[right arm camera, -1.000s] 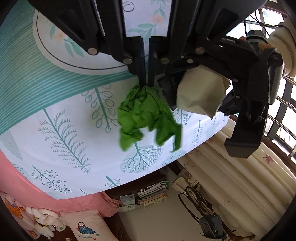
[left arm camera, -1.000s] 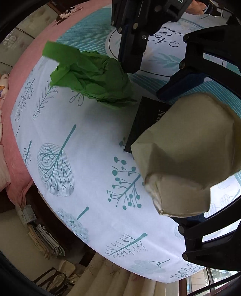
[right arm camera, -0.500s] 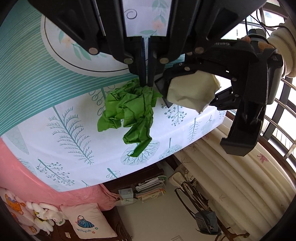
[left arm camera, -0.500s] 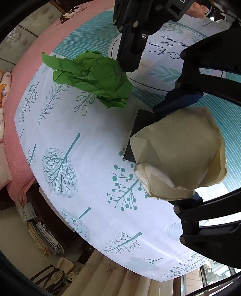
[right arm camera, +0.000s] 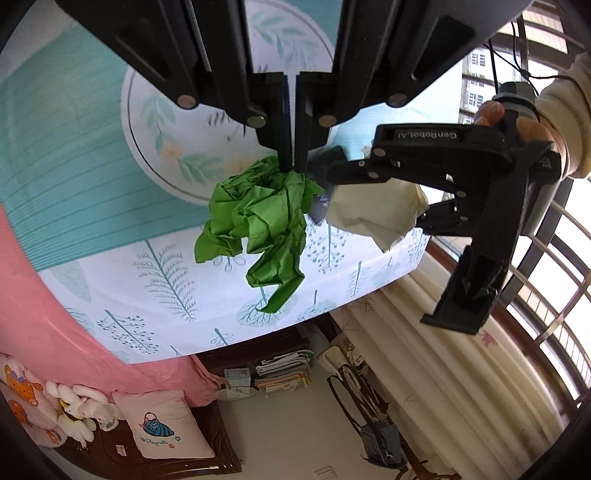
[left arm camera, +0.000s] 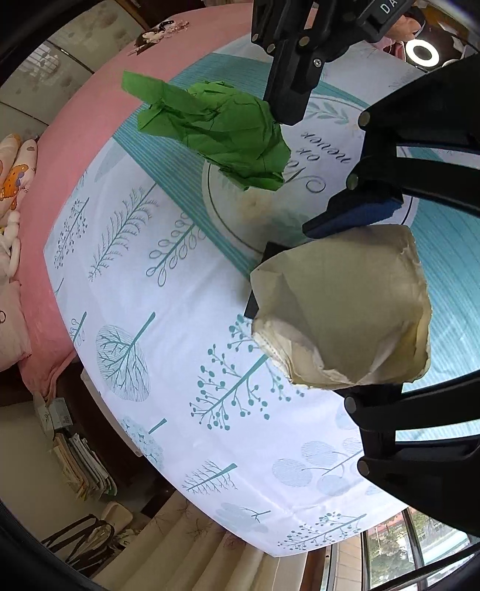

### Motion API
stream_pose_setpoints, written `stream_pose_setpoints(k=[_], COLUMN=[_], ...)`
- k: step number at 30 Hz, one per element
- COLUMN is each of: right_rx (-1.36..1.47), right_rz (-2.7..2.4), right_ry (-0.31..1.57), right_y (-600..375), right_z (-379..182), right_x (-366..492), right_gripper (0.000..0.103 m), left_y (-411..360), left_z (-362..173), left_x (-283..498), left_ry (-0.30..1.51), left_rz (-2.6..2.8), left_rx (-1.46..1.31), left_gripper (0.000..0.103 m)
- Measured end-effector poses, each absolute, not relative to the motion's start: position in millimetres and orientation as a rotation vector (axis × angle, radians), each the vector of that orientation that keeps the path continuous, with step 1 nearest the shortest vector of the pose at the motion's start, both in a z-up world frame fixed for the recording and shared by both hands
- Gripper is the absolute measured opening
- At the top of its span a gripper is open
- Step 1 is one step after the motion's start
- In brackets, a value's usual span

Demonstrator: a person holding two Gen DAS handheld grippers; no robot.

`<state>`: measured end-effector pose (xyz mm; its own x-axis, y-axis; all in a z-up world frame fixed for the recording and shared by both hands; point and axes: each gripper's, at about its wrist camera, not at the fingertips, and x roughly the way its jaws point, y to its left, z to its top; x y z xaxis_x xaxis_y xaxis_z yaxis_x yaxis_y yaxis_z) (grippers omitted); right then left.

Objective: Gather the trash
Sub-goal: 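Carry the cream bag and green paper down over the blue bin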

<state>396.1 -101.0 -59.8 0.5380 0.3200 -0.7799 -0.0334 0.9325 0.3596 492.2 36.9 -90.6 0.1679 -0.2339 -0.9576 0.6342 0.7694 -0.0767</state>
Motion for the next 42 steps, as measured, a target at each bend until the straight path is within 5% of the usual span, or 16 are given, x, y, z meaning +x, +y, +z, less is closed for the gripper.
stream_pose_setpoints(k=[22,33,42], right_rx=[0.081,-0.042,0.004], right_rz=[0.444,0.622,0.652], right_ry=[1.006,1.093,1.257], right_y=[-136.0,-140.1,-133.7], right_z=[-5.0,-17.4,-82.2], right_x=[180.2,48.6,5.8], right_gripper=[0.001,0.001,0.001], left_y=[4.9,6.5,16.0], left_z=[-14.2,-37.5,-92.0], left_x=[232.8,73.0,12.4], left_ry=[1.195,1.251,1.319], left_rz=[-0.515,-0.334,-0.263], left_rx=[0.223,-0.052,-0.162], left_gripper=[0.059,0.059,0.059])
